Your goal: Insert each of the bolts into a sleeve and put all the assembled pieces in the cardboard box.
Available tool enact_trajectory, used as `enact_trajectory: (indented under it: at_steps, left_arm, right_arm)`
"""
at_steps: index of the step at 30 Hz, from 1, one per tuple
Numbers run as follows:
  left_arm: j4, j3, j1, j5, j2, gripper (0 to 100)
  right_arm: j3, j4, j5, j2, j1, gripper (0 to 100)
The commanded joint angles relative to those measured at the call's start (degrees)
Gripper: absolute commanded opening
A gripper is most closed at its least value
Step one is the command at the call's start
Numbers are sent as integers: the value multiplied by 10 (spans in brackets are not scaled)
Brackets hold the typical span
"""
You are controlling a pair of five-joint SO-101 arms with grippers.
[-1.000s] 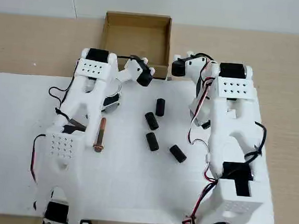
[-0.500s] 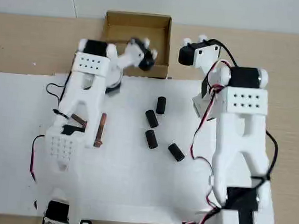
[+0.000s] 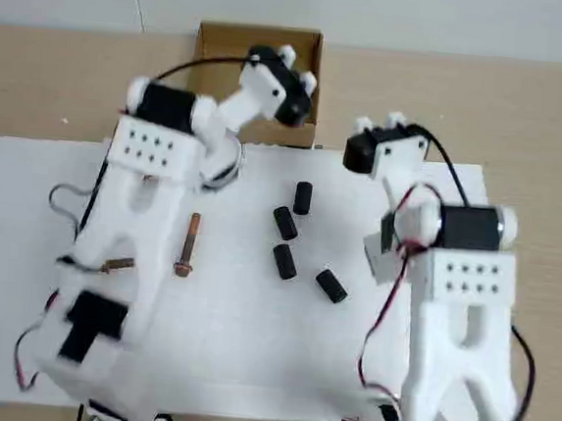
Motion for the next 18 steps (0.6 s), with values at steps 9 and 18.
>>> enact_trajectory:
  at_steps: [9, 18]
  left_arm:
    - [-105, 269, 11, 101, -264, 5]
    - [-244, 538, 9, 223, -467, 5]
  right_arm:
    - [110, -35, -149, -102, 1, 4]
    - [193, -105, -248, -211, -2, 4]
